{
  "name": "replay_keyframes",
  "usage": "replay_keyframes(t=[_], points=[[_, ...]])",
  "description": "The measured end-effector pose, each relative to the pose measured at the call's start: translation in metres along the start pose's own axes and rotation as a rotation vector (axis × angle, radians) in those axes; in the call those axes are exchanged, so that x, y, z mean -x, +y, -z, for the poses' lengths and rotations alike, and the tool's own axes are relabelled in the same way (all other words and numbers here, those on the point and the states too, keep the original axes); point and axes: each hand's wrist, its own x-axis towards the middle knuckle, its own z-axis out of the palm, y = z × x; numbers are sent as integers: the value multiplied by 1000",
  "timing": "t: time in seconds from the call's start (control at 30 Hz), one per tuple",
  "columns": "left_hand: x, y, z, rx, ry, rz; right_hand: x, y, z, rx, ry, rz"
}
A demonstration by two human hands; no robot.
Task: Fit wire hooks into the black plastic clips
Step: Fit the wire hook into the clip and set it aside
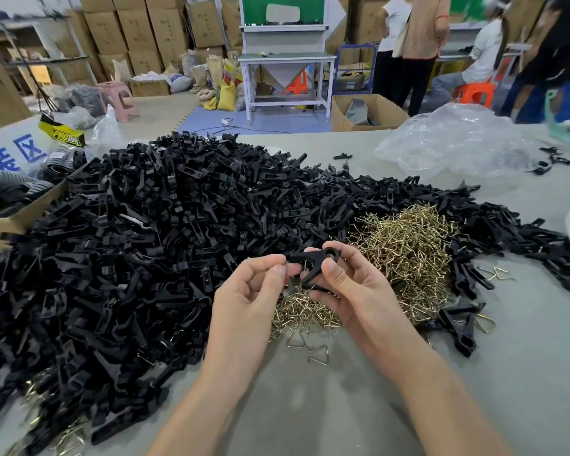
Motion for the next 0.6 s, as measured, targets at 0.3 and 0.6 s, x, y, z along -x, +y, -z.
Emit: replay_keyframes(t=[0.3,0.6], points=[[-3,-6,0,109,-54,98,-1,1,-1,-13,17,-26],[-2,-7,-2,102,-9,59,0,-3,0,-194,70,-89]])
